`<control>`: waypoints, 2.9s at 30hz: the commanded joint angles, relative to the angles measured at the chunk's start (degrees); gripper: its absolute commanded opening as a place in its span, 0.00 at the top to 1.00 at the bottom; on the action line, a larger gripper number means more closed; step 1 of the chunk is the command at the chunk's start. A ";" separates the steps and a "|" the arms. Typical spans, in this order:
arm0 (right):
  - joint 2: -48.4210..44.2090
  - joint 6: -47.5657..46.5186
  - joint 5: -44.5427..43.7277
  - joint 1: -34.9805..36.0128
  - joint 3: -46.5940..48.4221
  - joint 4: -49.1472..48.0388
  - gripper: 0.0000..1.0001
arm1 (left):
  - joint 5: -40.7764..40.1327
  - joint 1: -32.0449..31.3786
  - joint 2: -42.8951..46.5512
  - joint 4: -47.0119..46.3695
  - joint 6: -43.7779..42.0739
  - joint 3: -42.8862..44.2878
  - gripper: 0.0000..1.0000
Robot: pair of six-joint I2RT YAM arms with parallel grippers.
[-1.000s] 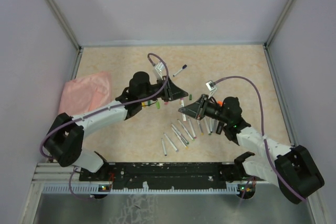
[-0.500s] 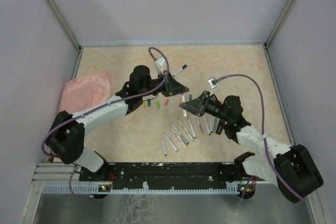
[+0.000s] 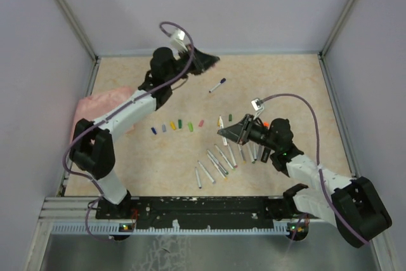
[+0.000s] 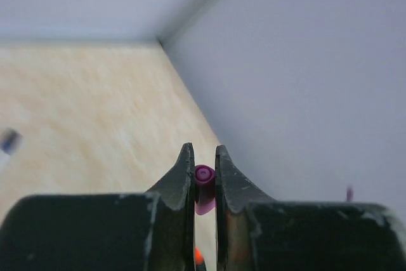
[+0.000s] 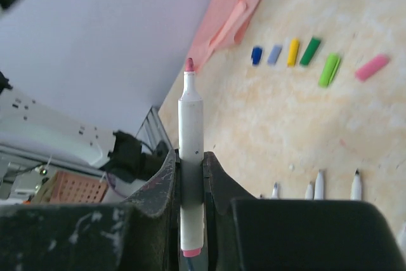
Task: Open the pen caps
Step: Place the pen cap at the center of the board, then place the pen at the center of the board.
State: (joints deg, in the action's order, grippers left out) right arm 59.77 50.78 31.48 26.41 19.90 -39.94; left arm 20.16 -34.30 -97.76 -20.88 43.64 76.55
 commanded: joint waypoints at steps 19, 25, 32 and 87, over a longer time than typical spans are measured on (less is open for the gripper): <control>-1.86 -2.23 6.30 1.78 -0.33 5.72 1.00 | -12.50 11.45 25.79 17.96 -9.61 -24.21 1.00; 3.10 -5.29 4.42 7.52 1.73 7.19 1.00 | -29.43 14.07 36.95 41.64 -1.59 -33.66 0.99; 12.01 -8.76 1.78 16.31 8.11 10.71 1.00 | -22.56 23.09 39.95 40.88 -2.02 -41.81 0.95; 47.57 -10.26 -32.28 42.47 46.84 63.36 0.72 | -20.24 29.45 33.68 45.80 -8.21 -36.36 0.58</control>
State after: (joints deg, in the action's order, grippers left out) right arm 106.10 40.64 1.61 68.53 65.67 21.17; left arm -3.36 -5.28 -68.05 22.15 36.93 41.21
